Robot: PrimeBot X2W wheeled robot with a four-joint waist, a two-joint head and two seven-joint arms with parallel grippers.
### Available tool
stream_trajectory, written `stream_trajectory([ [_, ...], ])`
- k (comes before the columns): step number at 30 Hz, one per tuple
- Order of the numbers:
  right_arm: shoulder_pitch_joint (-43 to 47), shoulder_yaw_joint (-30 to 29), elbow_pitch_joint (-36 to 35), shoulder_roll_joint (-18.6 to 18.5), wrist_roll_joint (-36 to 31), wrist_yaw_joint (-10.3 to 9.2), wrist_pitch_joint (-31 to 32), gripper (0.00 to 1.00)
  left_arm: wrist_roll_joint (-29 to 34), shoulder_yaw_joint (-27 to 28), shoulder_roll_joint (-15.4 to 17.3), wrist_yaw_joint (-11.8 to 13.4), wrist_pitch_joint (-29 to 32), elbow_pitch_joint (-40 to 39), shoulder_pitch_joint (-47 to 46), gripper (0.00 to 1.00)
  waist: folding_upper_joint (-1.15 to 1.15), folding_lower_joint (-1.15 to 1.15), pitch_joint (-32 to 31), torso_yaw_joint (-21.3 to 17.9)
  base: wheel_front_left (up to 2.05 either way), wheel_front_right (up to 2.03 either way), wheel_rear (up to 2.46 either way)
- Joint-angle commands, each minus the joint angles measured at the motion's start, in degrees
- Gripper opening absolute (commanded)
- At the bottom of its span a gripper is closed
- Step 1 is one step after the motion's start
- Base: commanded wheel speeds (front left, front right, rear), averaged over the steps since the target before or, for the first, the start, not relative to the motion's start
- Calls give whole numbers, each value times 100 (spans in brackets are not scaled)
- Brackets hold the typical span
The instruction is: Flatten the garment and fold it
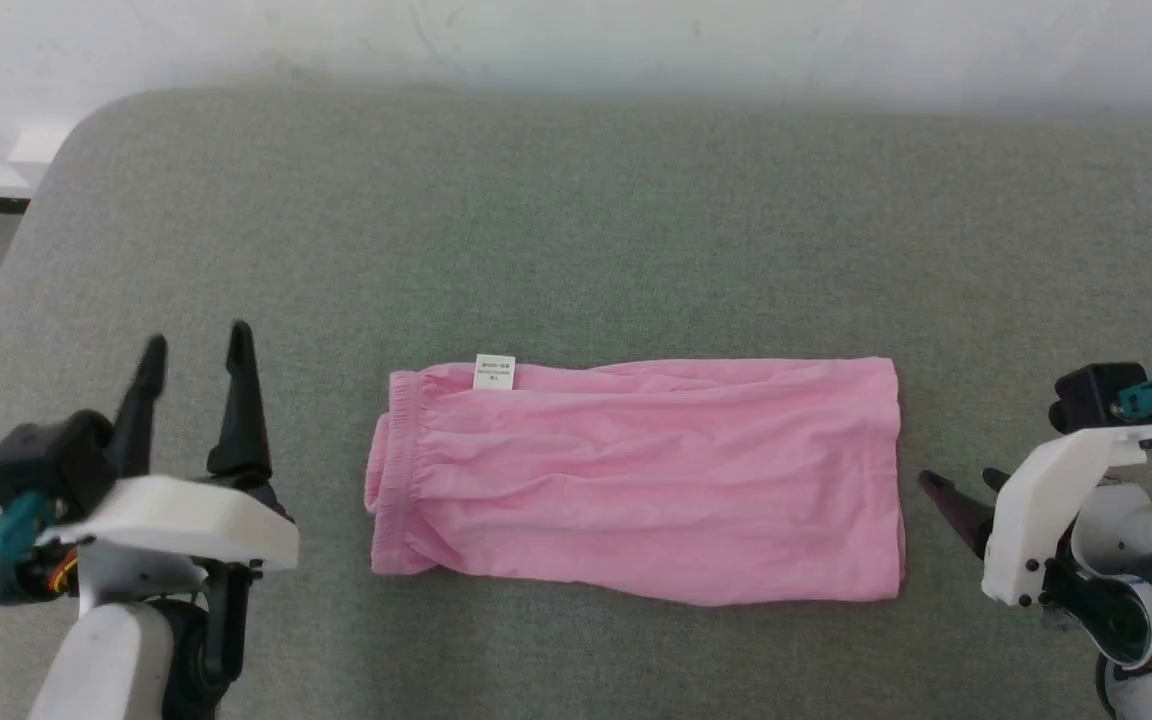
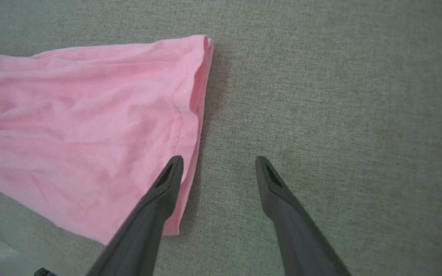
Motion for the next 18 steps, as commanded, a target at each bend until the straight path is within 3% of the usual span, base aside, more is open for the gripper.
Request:
stream_trajectory([
  [1,-124,62,107,-39,42,-5,19,100,219,-22,53,-95,-397,104,-77,100,0,0,60,38,0,0,0],
  [4,-280,323,408,-174,177,-5,97,100,583,-104,-3,-214,-1312,398,-144,100,0,0,108,72,0,0,0],
  [6,-365,523,571,-261,242,-5,153,100,797,-183,-56,-258,-1512,515,-194,100,0,0,142,89,0,0,0],
  [18,-867,1684,1272,-188,627,-5,15,100,1293,-232,-613,-553,-1624,805,-216,100,0,0,279,95,0,0,0],
])
